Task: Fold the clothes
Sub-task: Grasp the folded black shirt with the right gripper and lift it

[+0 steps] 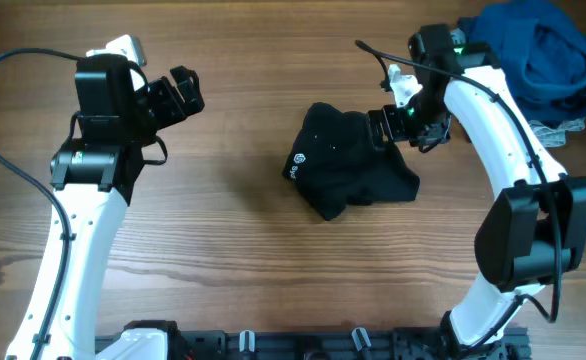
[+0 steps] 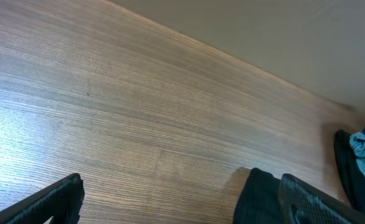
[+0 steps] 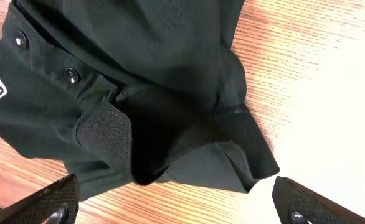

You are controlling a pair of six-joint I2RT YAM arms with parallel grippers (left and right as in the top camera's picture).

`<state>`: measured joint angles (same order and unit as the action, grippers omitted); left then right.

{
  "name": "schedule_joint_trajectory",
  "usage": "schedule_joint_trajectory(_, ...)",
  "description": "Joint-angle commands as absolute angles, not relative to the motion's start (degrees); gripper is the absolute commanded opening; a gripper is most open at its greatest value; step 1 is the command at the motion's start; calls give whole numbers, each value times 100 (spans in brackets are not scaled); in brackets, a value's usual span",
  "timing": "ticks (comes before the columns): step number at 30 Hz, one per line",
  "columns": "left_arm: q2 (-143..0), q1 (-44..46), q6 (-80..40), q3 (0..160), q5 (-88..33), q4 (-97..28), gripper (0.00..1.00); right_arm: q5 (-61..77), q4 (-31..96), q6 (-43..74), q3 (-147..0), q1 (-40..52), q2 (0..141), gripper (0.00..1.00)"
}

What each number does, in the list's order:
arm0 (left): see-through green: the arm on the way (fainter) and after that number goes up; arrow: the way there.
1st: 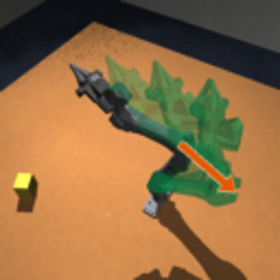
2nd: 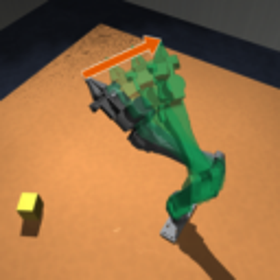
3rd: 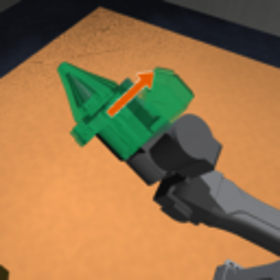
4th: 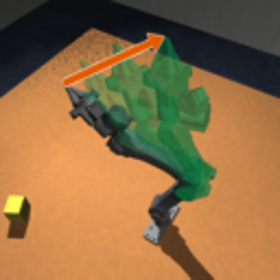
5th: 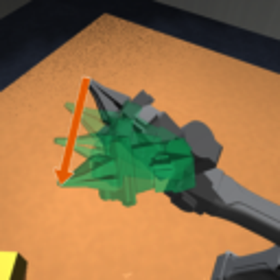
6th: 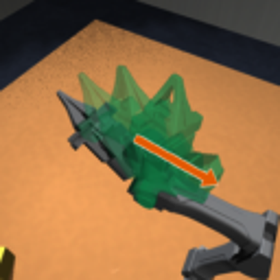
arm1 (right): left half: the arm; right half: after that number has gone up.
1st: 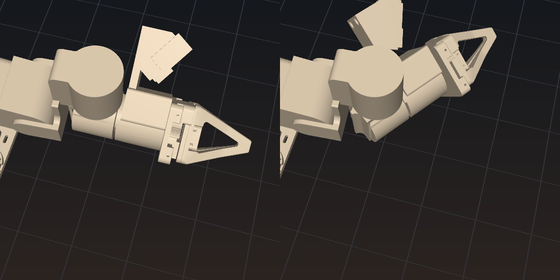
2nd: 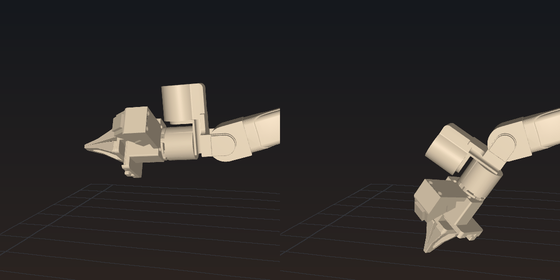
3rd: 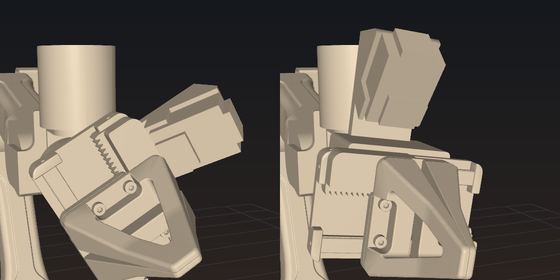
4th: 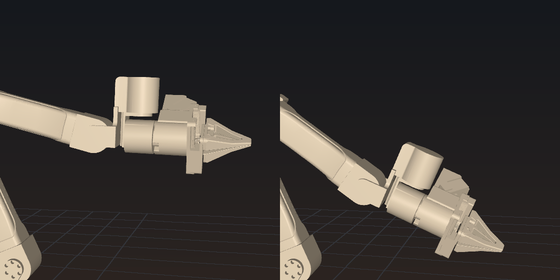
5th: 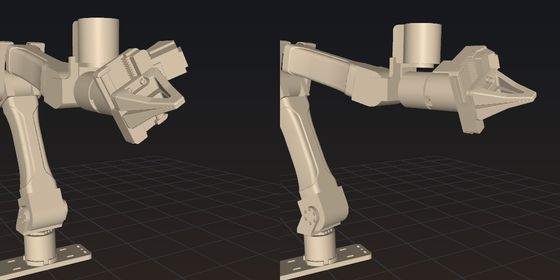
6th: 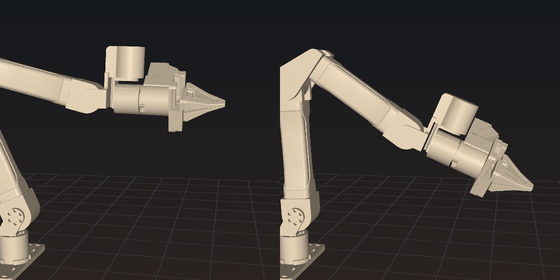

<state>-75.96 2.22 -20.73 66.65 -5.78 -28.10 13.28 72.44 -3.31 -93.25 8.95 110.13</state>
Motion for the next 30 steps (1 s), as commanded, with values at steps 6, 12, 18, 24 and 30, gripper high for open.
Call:
schedule_joint_trajectory(6,-7625,196,-2102,6665,-484,-2794,100,2285,7164,-403,-9459,1094,10965,86)
schedule_joint_trajectory(12,-7625,196,-1992,6665,-484,-2792,100,2272,6418,-670,-8676,1146,10965,74)
schedule_joint_trajectory(18,-7625,196,-1990,6665,-482,-2790,100,2279,6265,-388,-8562,1146,10899,4)
schedule_joint_trajectory(24,-7625,196,-1990,6665,-484,-2792,100,2327,7559,-110,-8305,1452,10739,4)
schedule_joint_trajectory(30,-7625,196,-1970,6665,-484,-2814,100,1811,6589,574,-6882,1680,10742,4)
